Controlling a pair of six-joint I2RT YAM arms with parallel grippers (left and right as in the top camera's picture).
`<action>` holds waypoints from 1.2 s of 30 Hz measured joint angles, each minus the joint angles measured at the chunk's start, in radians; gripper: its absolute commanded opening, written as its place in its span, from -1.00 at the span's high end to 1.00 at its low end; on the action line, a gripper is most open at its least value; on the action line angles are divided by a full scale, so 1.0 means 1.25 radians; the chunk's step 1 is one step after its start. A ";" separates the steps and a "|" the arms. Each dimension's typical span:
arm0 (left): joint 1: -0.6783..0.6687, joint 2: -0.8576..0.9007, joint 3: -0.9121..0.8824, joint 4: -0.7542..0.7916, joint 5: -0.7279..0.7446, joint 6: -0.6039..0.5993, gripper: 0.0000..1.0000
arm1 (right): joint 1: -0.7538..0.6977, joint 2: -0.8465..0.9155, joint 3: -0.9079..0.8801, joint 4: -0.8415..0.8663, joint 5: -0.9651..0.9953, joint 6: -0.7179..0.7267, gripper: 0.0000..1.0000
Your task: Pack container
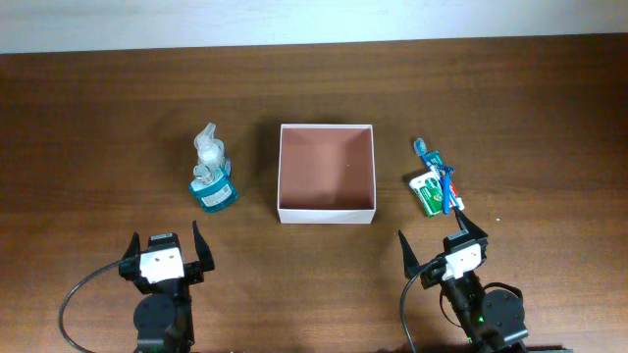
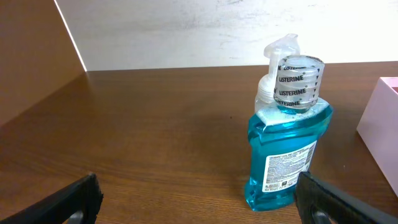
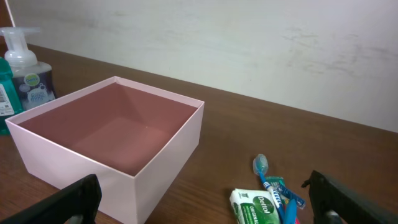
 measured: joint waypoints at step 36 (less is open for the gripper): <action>0.002 0.000 0.000 -0.009 0.094 -0.008 -0.99 | 0.000 0.000 0.000 0.000 0.000 0.000 -0.97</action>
